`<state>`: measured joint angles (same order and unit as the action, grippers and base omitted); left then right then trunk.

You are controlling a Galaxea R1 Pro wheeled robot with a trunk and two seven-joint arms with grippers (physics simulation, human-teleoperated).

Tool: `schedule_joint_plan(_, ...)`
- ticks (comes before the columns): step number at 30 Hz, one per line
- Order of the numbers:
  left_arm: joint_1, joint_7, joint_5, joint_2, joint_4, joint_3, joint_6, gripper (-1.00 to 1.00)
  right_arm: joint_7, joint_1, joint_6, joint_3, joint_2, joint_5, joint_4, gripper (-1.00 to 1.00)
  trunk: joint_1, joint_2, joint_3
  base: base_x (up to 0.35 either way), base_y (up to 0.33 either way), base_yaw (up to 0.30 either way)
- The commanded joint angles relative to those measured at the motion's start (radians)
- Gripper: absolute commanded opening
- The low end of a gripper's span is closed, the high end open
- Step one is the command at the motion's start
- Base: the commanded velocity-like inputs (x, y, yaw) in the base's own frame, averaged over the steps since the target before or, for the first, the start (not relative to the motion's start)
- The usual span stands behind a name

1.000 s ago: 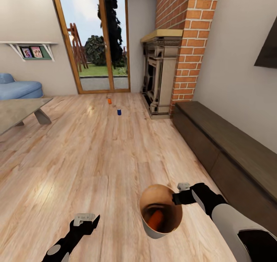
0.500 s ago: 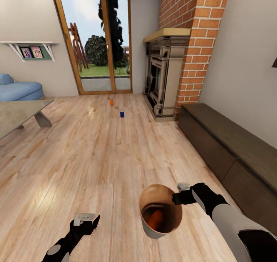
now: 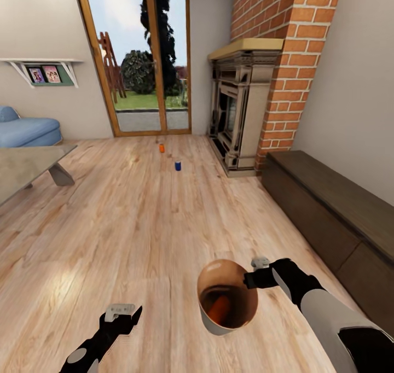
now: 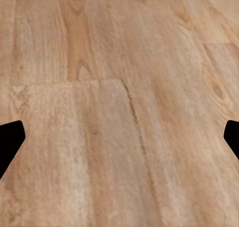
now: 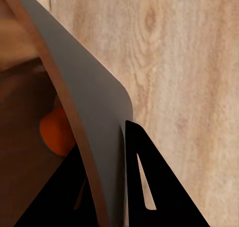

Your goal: Put the three can of soda from the living room inside the tash can in the kitchen.

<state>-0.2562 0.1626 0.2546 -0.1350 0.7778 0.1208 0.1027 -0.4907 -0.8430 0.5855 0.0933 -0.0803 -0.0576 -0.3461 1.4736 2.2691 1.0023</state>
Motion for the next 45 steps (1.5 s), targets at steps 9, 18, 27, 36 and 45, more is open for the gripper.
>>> schedule_joint_plan(9, 0.000, 0.001, -0.001, 0.000, -0.007, 0.000, 0.000, 1.00, -0.007, -0.001, 0.006, -0.004, -0.001, 0.018, -0.001, -1.00, 0.000, 0.000, 0.000, 0.272, 0.197, 0.000)
schedule_joint_plan(18, 0.000, 0.001, -0.001, 0.000, -0.009, 0.000, 0.000, 1.00, -0.008, 0.000, 0.006, -0.005, -0.002, 0.018, -0.001, -1.00, 0.000, 0.000, 0.000, 0.272, 0.197, 0.000)
schedule_joint_plan(27, 0.000, 0.000, 0.000, 0.000, -0.008, 0.000, 0.000, 1.00, -0.008, 0.000, 0.007, -0.006, -0.004, 0.018, -0.001, -1.00, 0.000, 0.000, 0.000, 0.277, 0.093, 0.000)
schedule_joint_plan(36, 0.000, 0.000, -0.001, 0.000, -0.030, -0.001, 0.000, 1.00, -0.008, -0.001, 0.007, -0.006, -0.004, 0.018, -0.001, -1.00, 0.000, 0.000, 0.000, 0.293, 0.004, 0.000)
schedule_joint_plan(45, 0.000, 0.000, -0.002, 0.000, -0.037, -0.001, 0.001, 1.00, -0.007, -0.001, 0.007, -0.005, -0.001, 0.018, -0.004, -1.00, 0.000, 0.000, 0.000, 0.321, 0.000, 0.000)
